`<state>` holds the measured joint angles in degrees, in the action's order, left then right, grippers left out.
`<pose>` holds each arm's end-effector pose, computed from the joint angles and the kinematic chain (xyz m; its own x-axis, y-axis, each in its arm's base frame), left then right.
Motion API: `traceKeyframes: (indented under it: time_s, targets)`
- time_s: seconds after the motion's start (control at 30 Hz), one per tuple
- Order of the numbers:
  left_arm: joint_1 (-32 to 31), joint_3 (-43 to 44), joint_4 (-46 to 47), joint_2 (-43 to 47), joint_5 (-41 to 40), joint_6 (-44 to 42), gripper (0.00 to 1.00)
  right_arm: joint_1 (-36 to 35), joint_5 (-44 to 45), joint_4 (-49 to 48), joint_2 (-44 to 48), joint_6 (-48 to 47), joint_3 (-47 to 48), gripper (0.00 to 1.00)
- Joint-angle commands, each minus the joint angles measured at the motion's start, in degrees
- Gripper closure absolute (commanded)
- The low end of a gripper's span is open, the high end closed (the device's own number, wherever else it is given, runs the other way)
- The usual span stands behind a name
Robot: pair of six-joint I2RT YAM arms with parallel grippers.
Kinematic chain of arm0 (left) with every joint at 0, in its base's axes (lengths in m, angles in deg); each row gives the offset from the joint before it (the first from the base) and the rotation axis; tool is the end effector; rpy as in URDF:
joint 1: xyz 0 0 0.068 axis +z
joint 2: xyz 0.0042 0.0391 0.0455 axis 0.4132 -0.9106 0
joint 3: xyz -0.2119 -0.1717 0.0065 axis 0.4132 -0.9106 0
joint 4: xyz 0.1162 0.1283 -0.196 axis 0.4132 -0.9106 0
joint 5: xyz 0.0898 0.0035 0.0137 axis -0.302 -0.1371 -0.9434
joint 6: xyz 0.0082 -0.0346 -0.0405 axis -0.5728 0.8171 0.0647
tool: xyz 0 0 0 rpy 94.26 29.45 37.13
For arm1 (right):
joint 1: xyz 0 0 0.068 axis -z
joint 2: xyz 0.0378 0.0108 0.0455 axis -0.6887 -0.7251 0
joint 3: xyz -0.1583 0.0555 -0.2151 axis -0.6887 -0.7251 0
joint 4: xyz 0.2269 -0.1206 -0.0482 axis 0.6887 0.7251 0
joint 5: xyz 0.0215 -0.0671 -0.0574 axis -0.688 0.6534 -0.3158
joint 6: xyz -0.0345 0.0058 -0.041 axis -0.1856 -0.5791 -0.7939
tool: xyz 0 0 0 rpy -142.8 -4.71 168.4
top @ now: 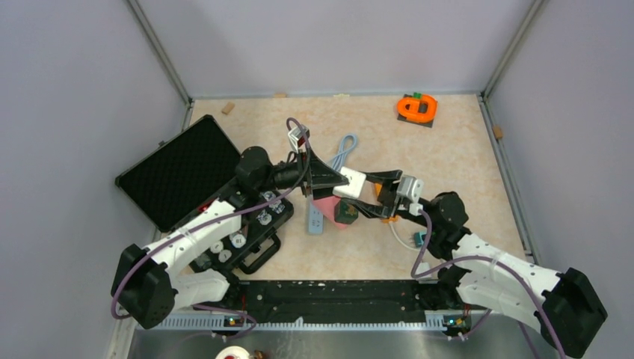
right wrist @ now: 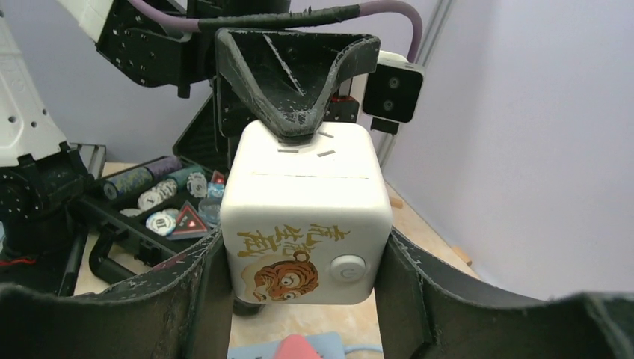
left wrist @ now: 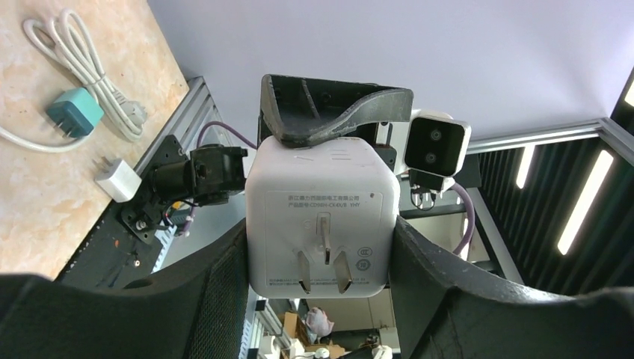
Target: Insert the plug
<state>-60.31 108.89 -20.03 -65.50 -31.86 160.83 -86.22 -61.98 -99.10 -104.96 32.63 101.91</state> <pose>0.1991 -0.1762 0.3299 -0.9708 -0.1311 -0.2007 0.2051 -0.0212 -0.9785 0.1296 0.1428 0.2991 0.4048 0.2401 -0.8823 -0.8766 0.3764 -0.2997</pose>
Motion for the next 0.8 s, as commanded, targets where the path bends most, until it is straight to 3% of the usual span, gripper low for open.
traceKeyframes:
  time_s: [0.0,0.07,0.17,0.37,0.57,0.77]
  targets:
    - [-0.59,-0.48,4.23,0.25,1.54,0.04,0.95,-0.44,-1.50,-1.91,-0.16,2.48,4.44,1.00]
    - [-0.50,-0.88,4.58,0.08,1.36,-0.62,0.68,-0.46,-0.04,0.82,0.37,3.44,5.13,1.00]
    - [0.33,-1.19,4.46,-0.30,2.01,-1.50,0.05,-0.46,3.90,8.30,1.20,4.36,7.00,1.00]
    - [3.86,-3.51,0.43,0.24,1.29,-5.34,0.01,-0.46,17.44,33.08,0.12,8.96,16.65,1.00]
    - [7.16,-2.84,-17.96,4.91,-6.77,-17.95,0.01,-0.24,33.33,55.55,-4.53,16.62,25.50,1.00]
    - [7.41,3.18,-40.11,8.36,-19.81,-34.25,0.01,3.98,30.67,73.58,-11.75,19.56,33.65,1.00]
